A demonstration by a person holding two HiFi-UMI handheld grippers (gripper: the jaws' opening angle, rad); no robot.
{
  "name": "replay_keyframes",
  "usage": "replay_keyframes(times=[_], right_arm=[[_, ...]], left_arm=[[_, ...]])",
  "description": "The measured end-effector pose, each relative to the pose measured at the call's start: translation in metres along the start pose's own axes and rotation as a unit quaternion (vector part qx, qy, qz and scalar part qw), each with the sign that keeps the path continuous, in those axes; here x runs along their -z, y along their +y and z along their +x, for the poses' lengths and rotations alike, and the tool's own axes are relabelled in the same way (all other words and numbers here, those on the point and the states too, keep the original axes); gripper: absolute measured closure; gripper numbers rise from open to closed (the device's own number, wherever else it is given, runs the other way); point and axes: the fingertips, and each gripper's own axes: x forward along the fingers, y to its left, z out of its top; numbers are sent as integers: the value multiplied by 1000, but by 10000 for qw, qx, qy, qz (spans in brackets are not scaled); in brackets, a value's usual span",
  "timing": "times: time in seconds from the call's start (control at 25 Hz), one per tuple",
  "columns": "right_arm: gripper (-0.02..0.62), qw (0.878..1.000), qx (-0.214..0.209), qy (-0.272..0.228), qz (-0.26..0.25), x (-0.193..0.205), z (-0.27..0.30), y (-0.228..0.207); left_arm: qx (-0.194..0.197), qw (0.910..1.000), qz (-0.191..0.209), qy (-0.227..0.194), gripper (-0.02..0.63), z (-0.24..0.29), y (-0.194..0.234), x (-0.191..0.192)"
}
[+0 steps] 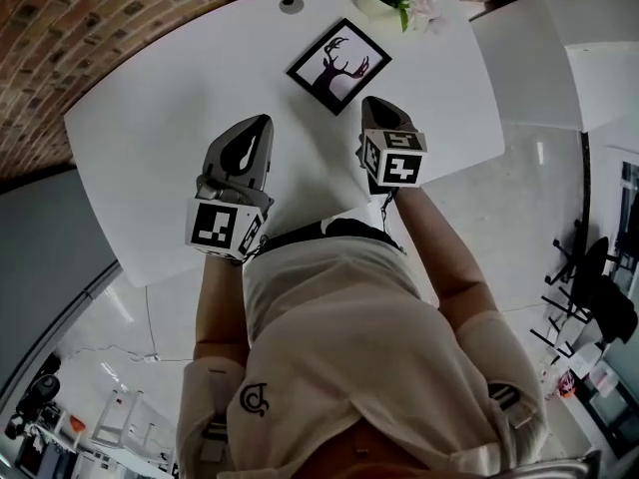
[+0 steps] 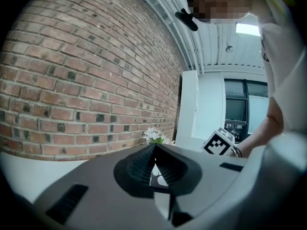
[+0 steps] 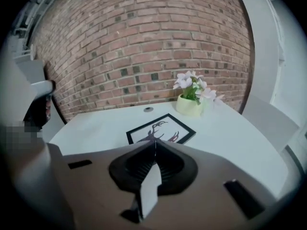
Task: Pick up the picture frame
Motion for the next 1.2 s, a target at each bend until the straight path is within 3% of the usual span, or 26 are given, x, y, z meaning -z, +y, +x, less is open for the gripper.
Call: replay_keyframes(times=[0.16,0.36,0.72,0.84,1.2], right_arm=[[520,9989,242,390,121,15,38,-10],[440,9895,648,905,922,40,69,-27],[457,9798,775,985,1560,47,82,-27],[417,9744,786,1072,1816,50,85,-25],[437,9729,845,1165,1807,53,90,-24]], left_arm=[[-85,9997,-201,139,594,10,24,12],[-63,9993,-309,191,594,24,39,26],[96,9983,-451,356,594,34,49,43],[143,9983,-412,397,594,36,48,45],[149,9980,-421,438,594,35,52,48]])
